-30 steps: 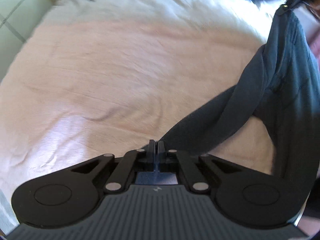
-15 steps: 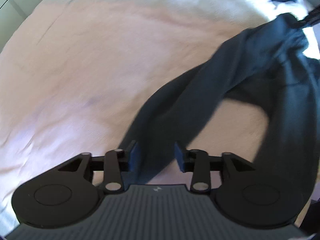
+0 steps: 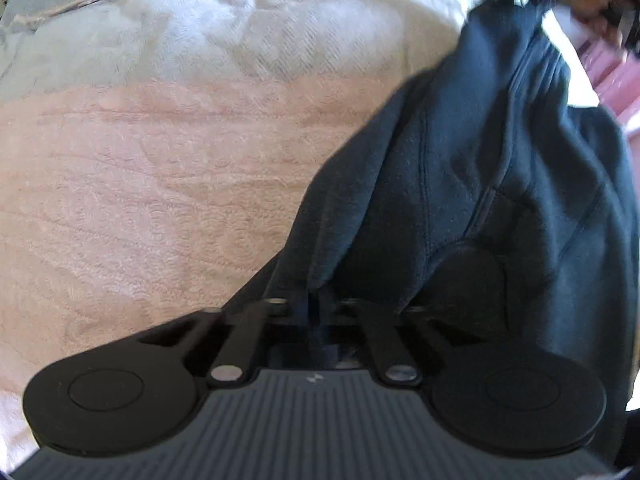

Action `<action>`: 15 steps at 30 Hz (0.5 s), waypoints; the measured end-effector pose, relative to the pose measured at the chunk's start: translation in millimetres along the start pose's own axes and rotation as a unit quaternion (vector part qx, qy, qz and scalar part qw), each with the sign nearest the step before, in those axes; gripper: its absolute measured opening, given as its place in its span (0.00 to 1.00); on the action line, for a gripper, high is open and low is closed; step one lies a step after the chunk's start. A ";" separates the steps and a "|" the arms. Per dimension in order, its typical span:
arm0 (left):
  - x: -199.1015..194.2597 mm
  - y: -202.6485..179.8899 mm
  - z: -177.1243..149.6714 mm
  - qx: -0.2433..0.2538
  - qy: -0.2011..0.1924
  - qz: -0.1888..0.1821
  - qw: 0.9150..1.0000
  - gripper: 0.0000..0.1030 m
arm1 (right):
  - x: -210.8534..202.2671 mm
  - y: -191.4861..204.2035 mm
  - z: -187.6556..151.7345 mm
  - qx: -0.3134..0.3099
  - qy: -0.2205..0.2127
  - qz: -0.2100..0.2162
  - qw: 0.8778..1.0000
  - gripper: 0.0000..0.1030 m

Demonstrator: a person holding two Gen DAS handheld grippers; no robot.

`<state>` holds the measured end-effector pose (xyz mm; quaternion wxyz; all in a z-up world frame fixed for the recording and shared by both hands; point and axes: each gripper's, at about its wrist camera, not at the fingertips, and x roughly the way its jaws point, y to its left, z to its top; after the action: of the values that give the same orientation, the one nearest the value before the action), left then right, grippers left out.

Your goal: Fold clothes

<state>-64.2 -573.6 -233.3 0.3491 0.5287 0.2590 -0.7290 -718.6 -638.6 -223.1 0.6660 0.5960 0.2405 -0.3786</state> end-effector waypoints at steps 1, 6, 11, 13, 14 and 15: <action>-12.3 2.8 -2.2 -0.001 -0.010 -0.002 1.000 0.02 | 8.2 -1.3 -1.5 0.001 0.023 0.007 1.000 0.78; -69.2 14.7 -9.7 -0.003 -0.044 -0.003 0.999 0.02 | 20.2 16.2 -22.0 -0.086 0.110 0.021 0.990 0.38; -97.0 41.9 -3.1 -0.045 -0.080 0.029 0.995 0.02 | -13.7 44.7 -18.3 -0.159 0.090 0.033 0.983 0.06; -106.9 57.0 0.3 -0.072 -0.100 0.044 0.991 0.02 | -42.2 63.4 -4.9 -0.194 0.032 0.051 0.979 0.06; -109.1 65.0 2.3 -0.086 -0.109 0.052 0.989 0.03 | -54.5 71.4 1.9 -0.209 -0.001 0.063 0.976 0.06; -100.7 74.5 5.6 -0.104 -0.111 0.062 0.986 0.03 | -59.3 78.5 9.2 -0.222 -0.029 0.071 0.972 0.07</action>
<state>10.7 -600.4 -136.4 0.4734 0.4206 0.2599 -0.7290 -693.2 -634.5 -127.7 0.8135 0.4375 0.2564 -0.2849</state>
